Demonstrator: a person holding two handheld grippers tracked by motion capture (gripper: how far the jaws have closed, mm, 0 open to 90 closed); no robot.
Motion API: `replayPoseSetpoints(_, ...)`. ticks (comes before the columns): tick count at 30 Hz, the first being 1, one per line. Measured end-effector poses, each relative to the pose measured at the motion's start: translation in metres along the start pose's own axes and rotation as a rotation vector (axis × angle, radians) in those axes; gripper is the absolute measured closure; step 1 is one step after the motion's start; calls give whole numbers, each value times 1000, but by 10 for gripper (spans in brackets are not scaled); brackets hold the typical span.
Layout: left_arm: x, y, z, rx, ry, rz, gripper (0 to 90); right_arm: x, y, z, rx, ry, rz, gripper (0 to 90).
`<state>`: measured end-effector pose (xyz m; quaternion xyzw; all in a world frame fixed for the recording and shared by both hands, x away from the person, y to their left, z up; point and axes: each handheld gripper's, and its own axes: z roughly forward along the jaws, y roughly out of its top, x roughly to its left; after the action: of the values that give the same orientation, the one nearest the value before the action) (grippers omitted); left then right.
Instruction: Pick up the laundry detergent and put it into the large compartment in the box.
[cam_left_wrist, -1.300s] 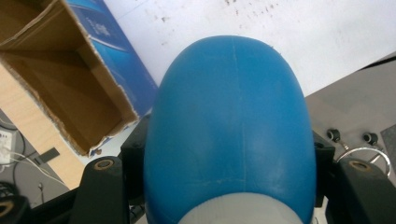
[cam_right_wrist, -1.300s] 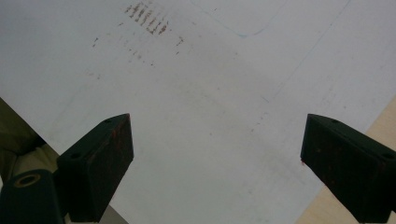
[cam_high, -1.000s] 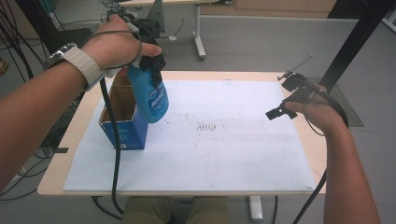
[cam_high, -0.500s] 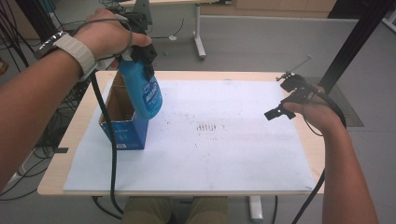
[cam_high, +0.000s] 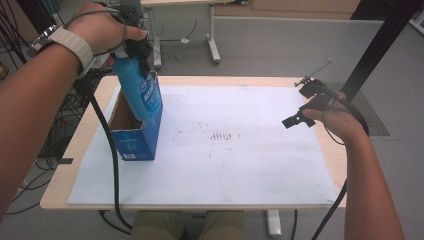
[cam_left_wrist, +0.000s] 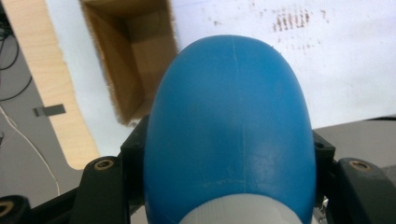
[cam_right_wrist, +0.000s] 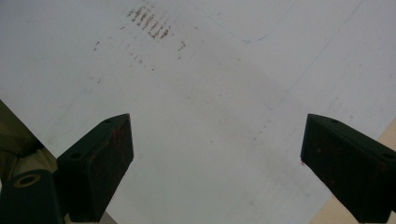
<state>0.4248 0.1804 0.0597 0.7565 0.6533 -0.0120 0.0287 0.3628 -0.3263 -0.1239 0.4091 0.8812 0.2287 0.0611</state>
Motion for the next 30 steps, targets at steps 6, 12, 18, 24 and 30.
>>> replayPoseSetpoints(6,13,0,-3,-9,3,-42,389,-1,1,2,5,1,-5,92)
replayPoseSetpoints(12,21,-1,-5,-24,18,-73,389,-2,3,3,6,1,-4,93)
replayPoseSetpoints(18,28,-1,-5,-26,21,-97,389,-1,6,4,5,1,-10,92)
replayPoseSetpoints(24,29,0,-3,-24,41,-108,389,-2,6,6,4,5,-11,93)
replayPoseSetpoints(30,34,1,0,-28,42,-122,389,-3,6,7,5,8,-13,93)
